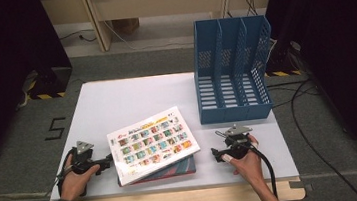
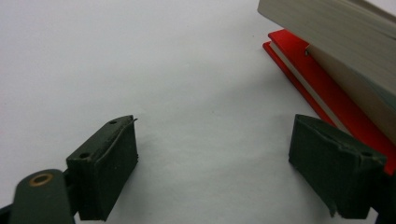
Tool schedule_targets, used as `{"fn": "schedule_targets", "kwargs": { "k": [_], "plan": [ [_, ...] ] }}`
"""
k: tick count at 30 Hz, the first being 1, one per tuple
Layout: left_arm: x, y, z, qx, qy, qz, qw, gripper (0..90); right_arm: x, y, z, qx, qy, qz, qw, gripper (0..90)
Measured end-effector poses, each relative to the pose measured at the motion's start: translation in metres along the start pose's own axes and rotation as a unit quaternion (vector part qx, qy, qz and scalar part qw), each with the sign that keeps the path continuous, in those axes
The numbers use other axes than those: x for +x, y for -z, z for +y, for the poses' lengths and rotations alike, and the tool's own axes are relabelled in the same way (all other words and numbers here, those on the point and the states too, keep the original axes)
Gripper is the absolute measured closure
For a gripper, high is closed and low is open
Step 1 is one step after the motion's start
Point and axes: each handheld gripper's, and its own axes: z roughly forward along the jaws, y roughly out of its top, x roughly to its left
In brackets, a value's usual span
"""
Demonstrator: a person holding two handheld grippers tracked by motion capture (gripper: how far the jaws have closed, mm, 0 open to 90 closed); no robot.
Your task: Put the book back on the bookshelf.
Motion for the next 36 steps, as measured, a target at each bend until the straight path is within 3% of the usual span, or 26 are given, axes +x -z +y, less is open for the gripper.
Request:
{"fn": "schedule_targets", "kwargs": {
  "k": [1, 2, 4, 7, 8, 12, 18, 21, 24, 32, 36],
  "plan": [
    [0.0, 0.0, 0.0, 0.0, 0.0, 0.0, 1.0, 14.2, -0.001, 0.002, 0.001, -0.006, -0.002, 0.0, 1.0, 21.2],
    [0.0, 0.0, 0.0, 0.0, 0.0, 0.0, 1.0, 14.2, -0.003, 0.003, 0.001, -0.013, -0.008, 0.011, 0.9998, 22.6],
    [0.0, 0.0, 0.0, 0.0, 0.0, 0.0, 1.0, 14.2, -0.005, 0.005, 0.001, -0.023, -0.031, 0.027, 0.9989, 14.7],
    [0.0, 0.0, 0.0, 0.0, 0.0, -0.001, 1.0, 14.2, -0.007, 0.01, 0.002, -0.047, -0.07, 0.066, 0.9942, 18.5],
    [0.0, 0.0, 0.0, 0.0, -0.001, -0.001, 1.0, 14.2, -0.007, 0.011, 0.002, -0.051, -0.075, 0.07, 0.9934, 18.3],
    [0.001, 0.001, 0.0, 0.0, -0.005, -0.003, 1.0, 14.5, -0.006, 0.015, 0.003, -0.059, -0.074, 0.071, 0.9929, 19.3],
    [-0.001, 0.005, 0.001, -0.003, -0.008, 0.003, 1.0, 15.4, -0.001, 0.026, 0.011, -0.073, -0.047, 0.066, 0.994, 20.8],
    [0.002, 0.012, 0.004, -0.019, 0.01, 0.008, 0.9997, 15.4, 0.005, 0.033, 0.017, -0.083, -0.036, 0.081, 0.9925, 22.1],
    [0.004, 0.021, 0.008, -0.038, 0.036, -0.002, 0.9986, 15.4, 0.011, 0.037, 0.022, -0.088, -0.029, 0.103, 0.9904, 23.1],
    [-0.01, 0.038, 0.015, -0.064, 0.019, -0.009, 0.9977, 15.3, 0.03, 0.033, 0.04, -0.086, -0.002, 0.148, 0.9853, 30.2],
    [-0.015, 0.042, 0.017, -0.064, 0.01, -0.018, 0.9978, 15.3, 0.037, 0.031, 0.049, -0.089, 0.004, 0.169, 0.9817, 31.2]
  ]
}}
